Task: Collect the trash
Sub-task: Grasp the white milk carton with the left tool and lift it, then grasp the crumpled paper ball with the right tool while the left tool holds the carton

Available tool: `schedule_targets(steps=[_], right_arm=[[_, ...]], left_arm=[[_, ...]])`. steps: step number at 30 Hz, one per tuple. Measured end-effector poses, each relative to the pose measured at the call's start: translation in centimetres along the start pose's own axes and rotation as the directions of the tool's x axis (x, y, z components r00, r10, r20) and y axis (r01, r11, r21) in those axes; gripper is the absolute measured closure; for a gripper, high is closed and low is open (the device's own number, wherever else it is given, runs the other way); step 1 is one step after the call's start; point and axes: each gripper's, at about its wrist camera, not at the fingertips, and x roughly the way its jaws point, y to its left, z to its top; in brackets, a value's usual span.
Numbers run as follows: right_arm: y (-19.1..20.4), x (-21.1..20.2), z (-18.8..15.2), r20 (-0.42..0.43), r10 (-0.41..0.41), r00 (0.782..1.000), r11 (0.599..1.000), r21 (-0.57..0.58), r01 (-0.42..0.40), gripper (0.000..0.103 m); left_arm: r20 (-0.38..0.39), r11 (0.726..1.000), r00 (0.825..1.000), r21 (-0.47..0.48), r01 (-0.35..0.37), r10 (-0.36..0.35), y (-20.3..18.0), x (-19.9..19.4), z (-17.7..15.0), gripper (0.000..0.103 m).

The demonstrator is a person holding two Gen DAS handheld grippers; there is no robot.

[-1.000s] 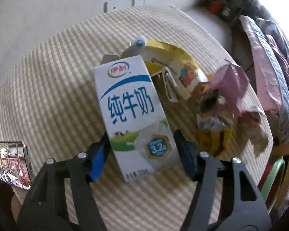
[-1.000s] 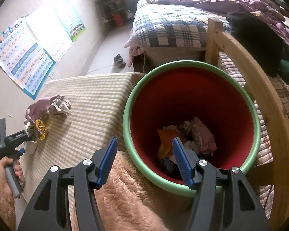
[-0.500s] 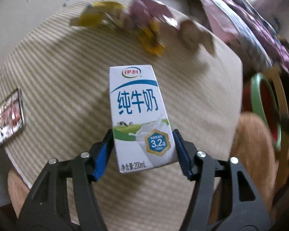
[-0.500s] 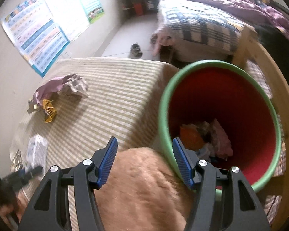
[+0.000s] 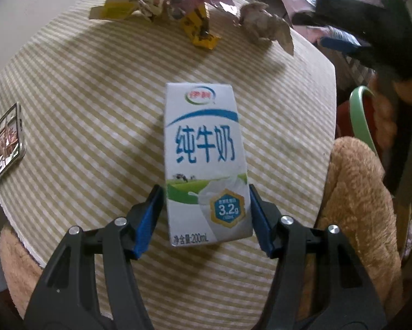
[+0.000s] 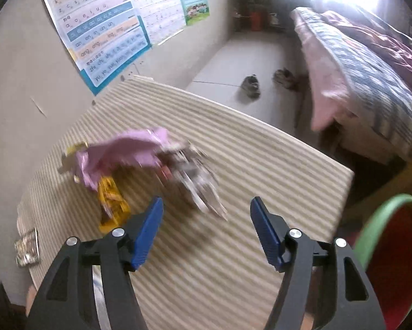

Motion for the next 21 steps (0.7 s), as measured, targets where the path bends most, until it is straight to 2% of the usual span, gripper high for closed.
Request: schedule_targets(steps=[4, 7, 9, 11, 13, 21], right_arm=[[1.2, 2.7, 2.2, -0.048, 0.028, 0.998, 0.998, 0.054, -0.026, 0.037], [1.9, 5.4, 2.9, -0.126, -0.012, 0.992, 0.998, 0.067, 0.02, 0.038], [2.4, 6.2, 3.0, -0.133, -0.057, 0.989, 0.997, 0.038, 0.063, 0.049], [3.0, 6.0, 2.9, -0.108, -0.078, 0.991, 0.997, -0.022, 0.076, 0.061], [3.3, 5.4, 2.7, -0.091, -0.063, 0.994, 0.997, -0.047, 0.059, 0.066], [2.2, 0.6, -1.0, -0.051, 0.068, 0.996, 0.997, -0.03, -0.069, 0.068]], left_arm=[[0.005, 1.0, 1.0, -0.028, 0.008, -0.008, 1.3, -0.6, -0.3, 0.044], [-0.005, 0.999, 1.0, -0.038, 0.015, -0.015, 1.8, -0.9, -1.0, 0.043], [0.001, 0.999, 1.0, -0.033, 0.013, -0.013, 1.9, -1.2, -1.3, 0.043], [0.006, 0.999, 1.0, -0.035, 0.015, -0.015, 1.7, -1.1, -1.0, 0.043], [0.004, 0.999, 1.0, -0.041, 0.018, -0.018, 1.7, -1.1, -1.1, 0.043], [0.01, 0.999, 1.0, -0.05, 0.015, -0.014, 1.7, -1.0, -0.7, 0.043]])
